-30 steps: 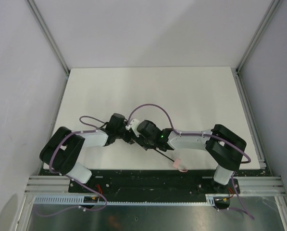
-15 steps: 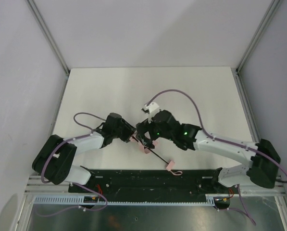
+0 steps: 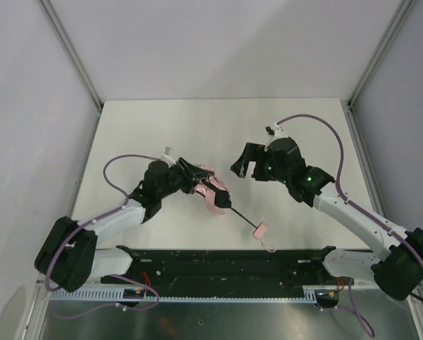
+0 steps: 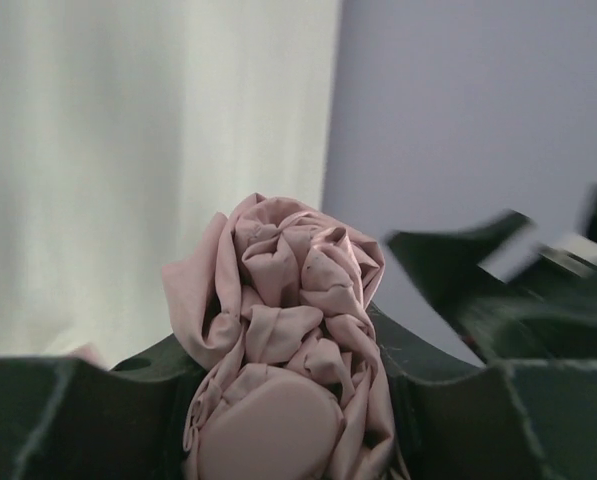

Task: Put away the umbrella

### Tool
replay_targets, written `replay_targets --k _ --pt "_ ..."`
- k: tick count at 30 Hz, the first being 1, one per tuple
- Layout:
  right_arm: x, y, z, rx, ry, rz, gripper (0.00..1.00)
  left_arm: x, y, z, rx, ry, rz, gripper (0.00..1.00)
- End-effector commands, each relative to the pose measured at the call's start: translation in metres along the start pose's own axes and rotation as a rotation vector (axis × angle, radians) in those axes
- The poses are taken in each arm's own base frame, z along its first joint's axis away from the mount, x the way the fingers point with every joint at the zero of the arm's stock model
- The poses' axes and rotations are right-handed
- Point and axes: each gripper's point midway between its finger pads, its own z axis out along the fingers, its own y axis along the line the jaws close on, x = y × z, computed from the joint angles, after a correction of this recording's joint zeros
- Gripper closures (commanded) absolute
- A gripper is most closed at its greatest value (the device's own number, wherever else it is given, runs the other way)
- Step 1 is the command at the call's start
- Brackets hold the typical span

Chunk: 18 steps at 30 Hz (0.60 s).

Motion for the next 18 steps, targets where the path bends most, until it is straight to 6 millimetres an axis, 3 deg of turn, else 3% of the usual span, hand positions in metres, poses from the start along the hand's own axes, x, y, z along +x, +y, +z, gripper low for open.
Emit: replay_targets --k 1,6,13,18 --pt "0.008 -0.003 0.000 -0.111 0.049 0.171 0.05 0.001 -0.097 -0.031 0.326 0.024 0.066 1.00" --pt "0.020 -0.003 -0.007 -0.328 0.010 0.349 0.06 0.008 -0.130 -0.055 0.437 0.050 0.072 1.00" --pt "0.046 -0.016 -0.005 -0.369 0.047 0.640 0.06 0.009 -0.176 -0.085 0.596 0.051 0.102 1.00" --pt "0.064 0.013 -0.006 -0.470 0.138 0.769 0.11 0.006 -0.210 -0.098 0.690 0.044 0.127 1.00"
